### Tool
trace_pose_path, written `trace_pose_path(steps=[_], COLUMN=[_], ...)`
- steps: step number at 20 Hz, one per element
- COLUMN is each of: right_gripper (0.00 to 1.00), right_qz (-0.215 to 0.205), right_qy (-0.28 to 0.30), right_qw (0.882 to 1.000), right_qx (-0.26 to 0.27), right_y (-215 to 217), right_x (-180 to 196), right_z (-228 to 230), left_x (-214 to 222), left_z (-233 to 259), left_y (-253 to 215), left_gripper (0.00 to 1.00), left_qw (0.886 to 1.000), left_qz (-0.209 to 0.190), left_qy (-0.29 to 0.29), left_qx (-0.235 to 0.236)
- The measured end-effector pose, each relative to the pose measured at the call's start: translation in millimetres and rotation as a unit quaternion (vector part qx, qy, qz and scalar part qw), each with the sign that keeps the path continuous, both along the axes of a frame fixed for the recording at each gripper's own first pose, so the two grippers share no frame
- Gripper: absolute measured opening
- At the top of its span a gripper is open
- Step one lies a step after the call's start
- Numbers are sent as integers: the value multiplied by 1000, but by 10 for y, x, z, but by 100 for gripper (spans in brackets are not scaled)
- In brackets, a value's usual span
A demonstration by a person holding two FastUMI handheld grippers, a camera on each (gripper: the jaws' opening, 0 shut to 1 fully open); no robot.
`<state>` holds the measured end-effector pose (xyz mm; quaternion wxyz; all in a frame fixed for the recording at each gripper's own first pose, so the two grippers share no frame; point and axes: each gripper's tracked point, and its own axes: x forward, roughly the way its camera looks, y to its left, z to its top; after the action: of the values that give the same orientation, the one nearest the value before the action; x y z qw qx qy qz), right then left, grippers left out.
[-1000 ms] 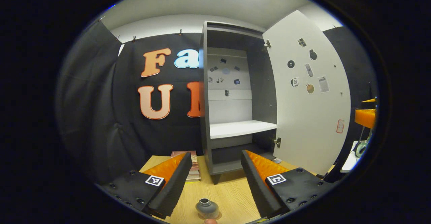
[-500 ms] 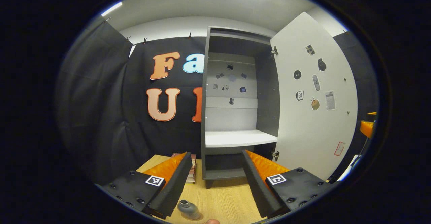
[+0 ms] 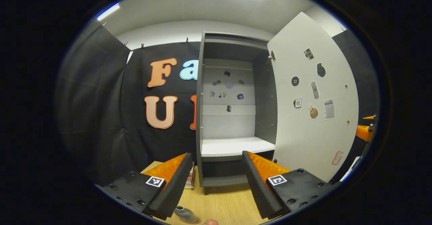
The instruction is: Open the cabinet door with the right hand, grasp the bottle in the cabinet with the left hand and place it on the coaster, then close the cabinet door with the right hand.
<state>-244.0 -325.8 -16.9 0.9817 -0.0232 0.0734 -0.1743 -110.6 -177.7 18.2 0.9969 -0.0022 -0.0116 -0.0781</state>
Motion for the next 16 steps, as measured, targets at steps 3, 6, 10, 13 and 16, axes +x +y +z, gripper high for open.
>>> trace_pose_path(steps=[3,6,10,13,16], right_gripper=[87,86,85,84,84], right_qz=[21,48,108,156,193], right_qy=[0,-14,-23,-20,-33], right_qw=[1000,996,987,975,961], right_qx=[23,79,121,159,197], right_y=[88,281,711,1076,1449], right_x=[44,45,219,388,656], right_z=[-10,-5,-4,-4,99], left_x=[23,14,-9,30,130], left_z=[-14,1,-55,-73,-88], left_y=[39,142,264,415,601], left_gripper=[95,94,95,95,95], left_qw=[1000,1000,1000,999,999], left_qz=[3,17,28,40,48], left_qy=[2,-2,5,4,3], left_qx=[1,2,6,10,1])
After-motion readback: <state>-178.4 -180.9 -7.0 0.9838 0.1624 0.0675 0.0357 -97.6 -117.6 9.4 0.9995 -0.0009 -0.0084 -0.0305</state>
